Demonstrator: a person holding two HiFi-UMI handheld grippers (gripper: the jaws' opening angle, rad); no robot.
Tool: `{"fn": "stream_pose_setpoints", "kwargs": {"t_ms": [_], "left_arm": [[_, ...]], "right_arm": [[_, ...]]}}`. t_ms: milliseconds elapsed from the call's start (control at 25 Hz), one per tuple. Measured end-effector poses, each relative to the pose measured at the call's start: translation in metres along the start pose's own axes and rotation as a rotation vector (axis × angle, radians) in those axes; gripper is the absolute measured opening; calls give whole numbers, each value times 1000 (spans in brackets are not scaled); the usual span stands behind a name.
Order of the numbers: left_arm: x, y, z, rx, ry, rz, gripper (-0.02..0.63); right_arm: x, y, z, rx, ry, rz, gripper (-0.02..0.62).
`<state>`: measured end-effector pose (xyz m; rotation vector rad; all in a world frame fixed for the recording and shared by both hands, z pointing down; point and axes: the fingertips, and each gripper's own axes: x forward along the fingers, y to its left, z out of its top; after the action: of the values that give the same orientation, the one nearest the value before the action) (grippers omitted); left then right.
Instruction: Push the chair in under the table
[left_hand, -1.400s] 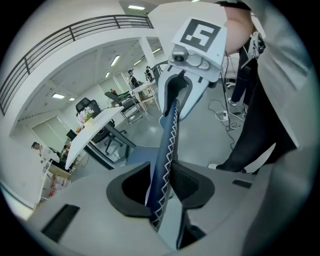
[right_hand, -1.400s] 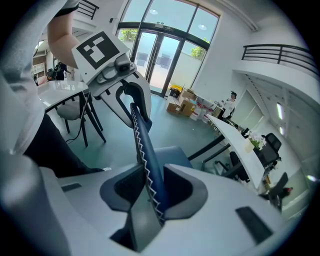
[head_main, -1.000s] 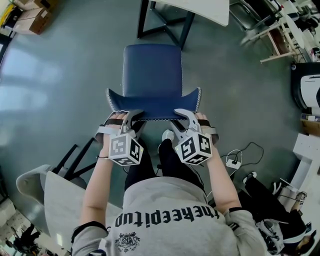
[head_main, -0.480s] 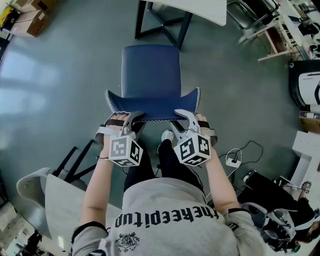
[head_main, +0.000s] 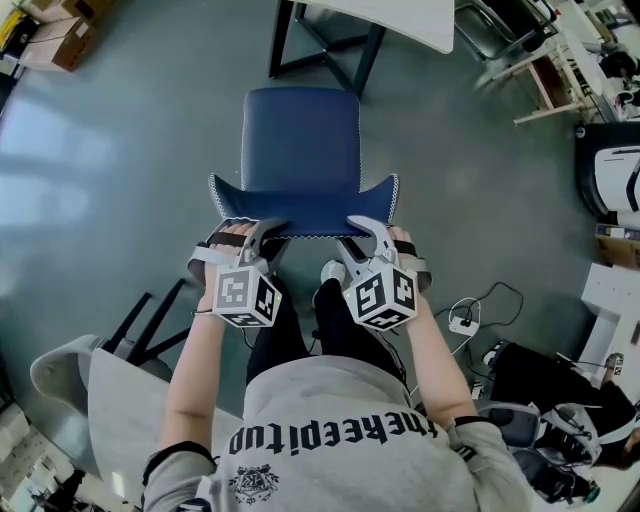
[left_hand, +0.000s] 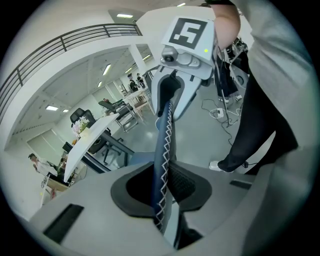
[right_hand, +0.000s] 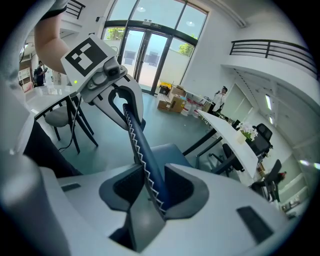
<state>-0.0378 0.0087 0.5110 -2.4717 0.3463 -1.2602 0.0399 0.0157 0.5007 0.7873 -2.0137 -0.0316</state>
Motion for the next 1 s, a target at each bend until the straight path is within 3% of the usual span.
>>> {"fn": "stream_pose_setpoints", "kwargs": {"t_ms": [1000], "left_arm": [[26, 88, -33, 66, -36, -33, 77]], "right_arm": [[54, -59, 39, 26, 5, -56, 132]]}}
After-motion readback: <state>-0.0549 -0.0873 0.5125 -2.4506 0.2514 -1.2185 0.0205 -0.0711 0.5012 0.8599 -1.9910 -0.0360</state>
